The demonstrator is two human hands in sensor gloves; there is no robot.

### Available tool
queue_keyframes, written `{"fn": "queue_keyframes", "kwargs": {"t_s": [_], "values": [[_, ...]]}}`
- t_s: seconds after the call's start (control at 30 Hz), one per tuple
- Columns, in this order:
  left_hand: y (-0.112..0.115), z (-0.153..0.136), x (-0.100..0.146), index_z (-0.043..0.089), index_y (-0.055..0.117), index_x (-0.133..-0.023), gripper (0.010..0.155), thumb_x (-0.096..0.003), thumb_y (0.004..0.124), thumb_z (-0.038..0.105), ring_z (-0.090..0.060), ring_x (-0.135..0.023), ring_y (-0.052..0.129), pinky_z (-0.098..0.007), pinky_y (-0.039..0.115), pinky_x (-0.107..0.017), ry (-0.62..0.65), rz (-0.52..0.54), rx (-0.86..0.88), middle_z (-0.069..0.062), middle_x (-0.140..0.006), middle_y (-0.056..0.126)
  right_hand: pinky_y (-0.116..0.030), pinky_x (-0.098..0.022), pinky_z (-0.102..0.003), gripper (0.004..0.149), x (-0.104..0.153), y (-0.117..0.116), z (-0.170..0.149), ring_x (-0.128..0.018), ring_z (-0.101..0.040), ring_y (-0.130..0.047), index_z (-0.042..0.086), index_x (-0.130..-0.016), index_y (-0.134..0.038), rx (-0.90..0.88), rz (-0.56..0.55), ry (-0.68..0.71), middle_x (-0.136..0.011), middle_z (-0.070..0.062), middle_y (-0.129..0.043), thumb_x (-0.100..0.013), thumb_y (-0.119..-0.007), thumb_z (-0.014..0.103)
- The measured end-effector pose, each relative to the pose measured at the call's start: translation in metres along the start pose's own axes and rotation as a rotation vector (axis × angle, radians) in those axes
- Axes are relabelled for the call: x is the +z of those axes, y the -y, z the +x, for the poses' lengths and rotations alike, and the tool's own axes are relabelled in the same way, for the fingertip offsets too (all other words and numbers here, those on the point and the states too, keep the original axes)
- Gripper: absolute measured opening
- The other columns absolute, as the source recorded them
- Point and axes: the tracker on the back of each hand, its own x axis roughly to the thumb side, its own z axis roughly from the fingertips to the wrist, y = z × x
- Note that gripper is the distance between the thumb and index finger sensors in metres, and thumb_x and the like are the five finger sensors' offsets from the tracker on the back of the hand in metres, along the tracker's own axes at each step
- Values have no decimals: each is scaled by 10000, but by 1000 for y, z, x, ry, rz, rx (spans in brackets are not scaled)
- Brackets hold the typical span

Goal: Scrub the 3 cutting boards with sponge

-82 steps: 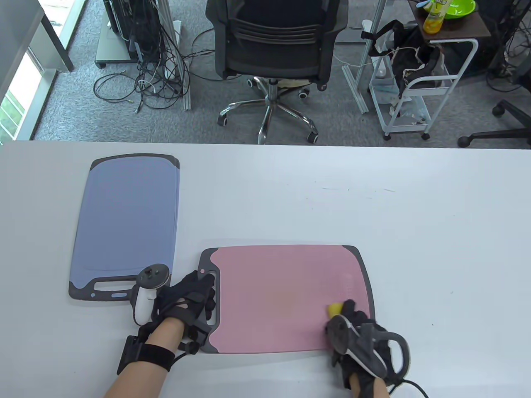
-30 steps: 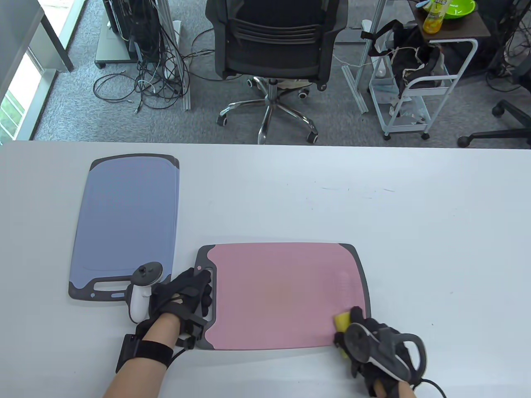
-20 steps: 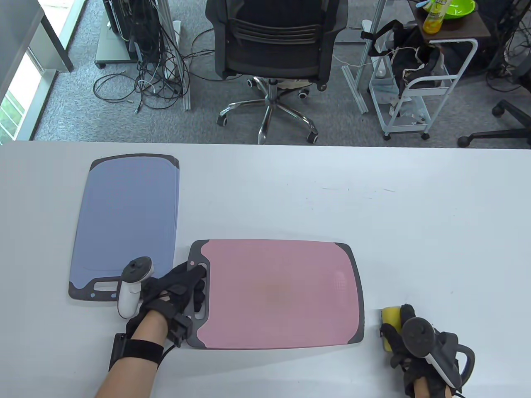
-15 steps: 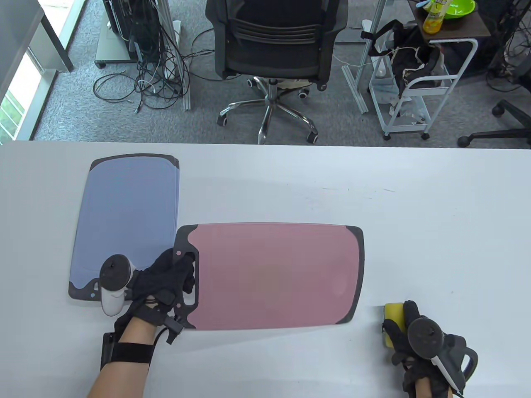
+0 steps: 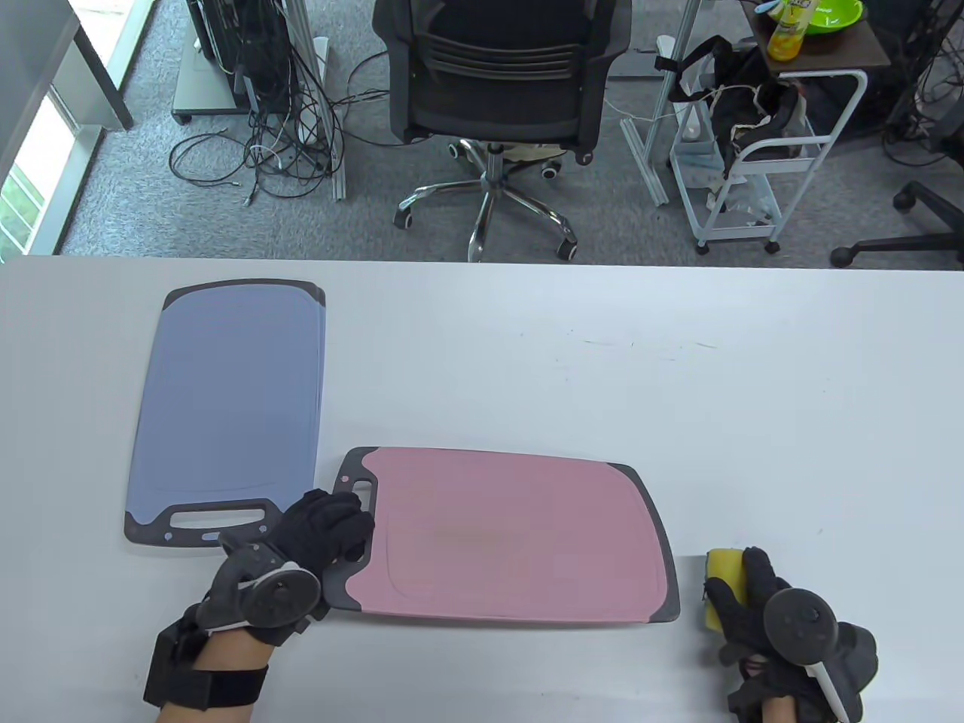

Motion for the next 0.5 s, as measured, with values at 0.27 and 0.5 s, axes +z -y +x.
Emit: {"fn": "queue_keyframes", "kwargs": {"t_s": [0.27,0.5], "values": [[25,10,3,344,657,-945,446,-538,830,403,-160,-1014,826,-488,705,-776,80,17,-70,125,-953,783,-791,-475,-468,747,-4,0,-2,-541,-243,-925,117,-1032,-639,-18,-5,-4,-731,-92,-874,-465,-737,592],[28,17,3,344,618,-963,452,-561,810,417,-172,-1046,745,-501,629,-797,123,1,-117,116,-984,723,-786,-477,-478,747,-13,-3,15,-549,-255,-923,107,-1034,-638,-22,-30,27,-740,-101,-870,-470,-742,587]]}}
